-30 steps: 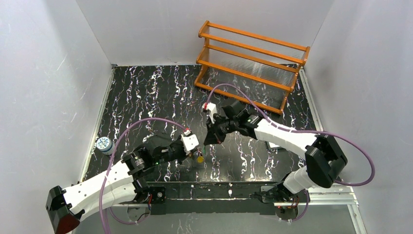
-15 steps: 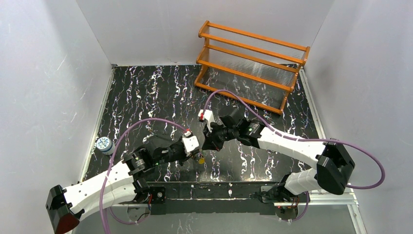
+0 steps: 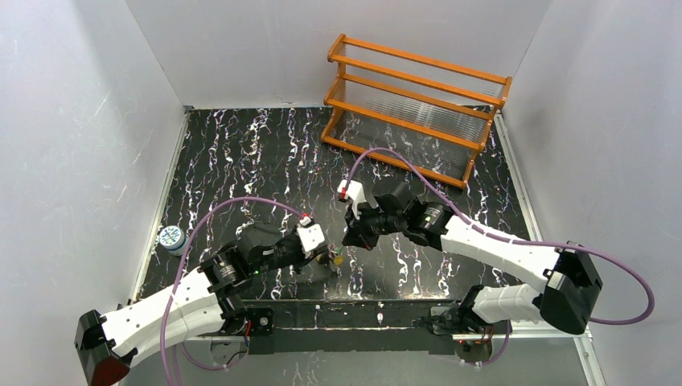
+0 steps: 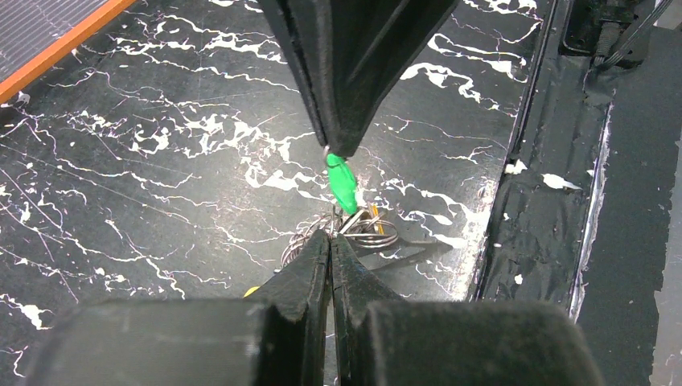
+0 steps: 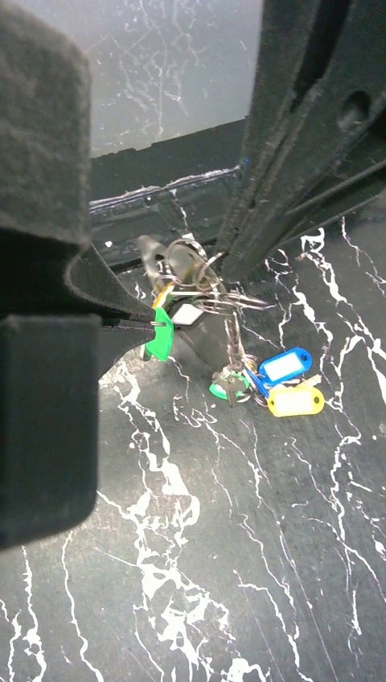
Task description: Put the keys on the keyring
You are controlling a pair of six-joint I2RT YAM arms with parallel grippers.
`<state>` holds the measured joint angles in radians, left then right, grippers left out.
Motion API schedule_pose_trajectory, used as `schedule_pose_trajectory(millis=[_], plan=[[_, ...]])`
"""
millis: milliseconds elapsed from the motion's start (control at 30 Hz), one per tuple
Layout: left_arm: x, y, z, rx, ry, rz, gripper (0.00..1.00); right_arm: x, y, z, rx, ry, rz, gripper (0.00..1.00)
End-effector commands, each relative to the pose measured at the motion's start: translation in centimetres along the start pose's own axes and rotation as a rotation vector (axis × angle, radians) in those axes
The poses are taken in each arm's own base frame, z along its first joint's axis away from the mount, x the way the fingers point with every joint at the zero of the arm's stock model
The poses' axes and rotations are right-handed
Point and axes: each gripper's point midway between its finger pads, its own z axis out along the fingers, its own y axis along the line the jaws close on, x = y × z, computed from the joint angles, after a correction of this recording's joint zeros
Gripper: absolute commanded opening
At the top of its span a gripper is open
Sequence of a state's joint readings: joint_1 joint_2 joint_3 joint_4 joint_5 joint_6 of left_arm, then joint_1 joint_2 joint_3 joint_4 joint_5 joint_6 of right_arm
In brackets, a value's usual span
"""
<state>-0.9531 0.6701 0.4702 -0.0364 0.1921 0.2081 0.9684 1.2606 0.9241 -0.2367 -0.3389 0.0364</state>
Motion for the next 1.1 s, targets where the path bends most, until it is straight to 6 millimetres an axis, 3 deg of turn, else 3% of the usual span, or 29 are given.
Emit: schedule_pose_trajectory(millis=[0,533,833,1067], plan=[[-0.9,0.0,0.0,-0.001,-0.037,0.003,0.00,-0.2,1.3,-0.9,-0.053,-0.030,-0.044,0.01],[-0.4,-0.3,0.3,0.014,-0.021,-0.016,0.00,-3.4,5.0,0.1,-0.157,-0.111,-0.136,0.01],[-0.9,-0.4,0.4,0.016,-0.052,-0.018,0.00,-4.8,3.5,0.3,-0.042,-0.151,-0.099,0.01],[-0.9,-0.5,0.4,0.020,-0.054,-0.017,0.00,-4.6,2.3,0.5,0.023,-0.137,-0.076,0.01]])
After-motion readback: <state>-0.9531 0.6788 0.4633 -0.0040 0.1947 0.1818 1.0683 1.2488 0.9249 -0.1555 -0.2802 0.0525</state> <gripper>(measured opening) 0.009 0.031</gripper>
